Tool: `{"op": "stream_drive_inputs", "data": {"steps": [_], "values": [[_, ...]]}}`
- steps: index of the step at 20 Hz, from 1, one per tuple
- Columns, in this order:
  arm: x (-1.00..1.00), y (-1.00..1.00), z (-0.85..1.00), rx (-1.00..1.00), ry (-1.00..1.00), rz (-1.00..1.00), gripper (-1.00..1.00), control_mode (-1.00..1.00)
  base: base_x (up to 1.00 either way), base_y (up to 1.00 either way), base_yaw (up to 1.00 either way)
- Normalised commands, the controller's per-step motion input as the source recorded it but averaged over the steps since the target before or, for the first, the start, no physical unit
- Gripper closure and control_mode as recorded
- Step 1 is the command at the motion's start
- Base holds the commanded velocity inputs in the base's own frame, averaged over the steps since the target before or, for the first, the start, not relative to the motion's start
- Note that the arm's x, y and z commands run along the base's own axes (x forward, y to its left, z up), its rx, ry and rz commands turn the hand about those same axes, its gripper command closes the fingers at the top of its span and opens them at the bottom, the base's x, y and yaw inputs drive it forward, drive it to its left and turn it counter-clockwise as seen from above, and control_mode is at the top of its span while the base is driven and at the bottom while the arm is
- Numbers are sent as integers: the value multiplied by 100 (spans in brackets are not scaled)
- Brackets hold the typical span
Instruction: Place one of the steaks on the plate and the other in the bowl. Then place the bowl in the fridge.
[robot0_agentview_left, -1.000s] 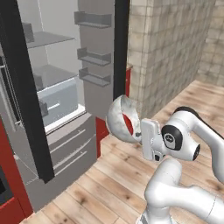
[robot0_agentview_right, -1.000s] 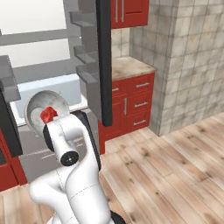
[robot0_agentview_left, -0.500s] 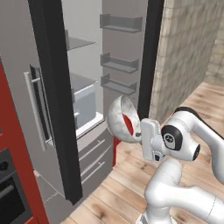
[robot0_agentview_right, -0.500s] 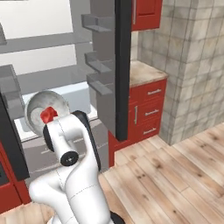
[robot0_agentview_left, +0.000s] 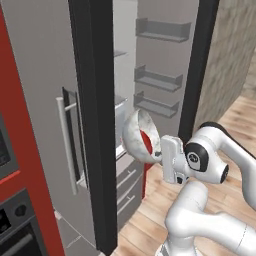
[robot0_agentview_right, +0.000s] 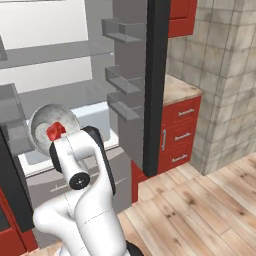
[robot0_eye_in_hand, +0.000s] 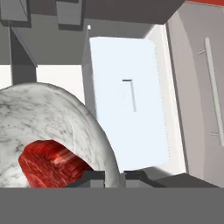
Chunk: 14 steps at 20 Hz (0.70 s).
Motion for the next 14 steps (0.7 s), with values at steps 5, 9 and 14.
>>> {"op": "stream_drive_inputs", "data": {"steps": [5, 9, 14], "values": [[0, 0, 0, 0, 0, 0, 100, 100, 48, 0, 0], [0, 0, 0, 0, 0, 0, 100, 100, 47, -1, 0], [0, 0, 0, 0, 0, 0, 100, 100, 52, 0, 0]]}}
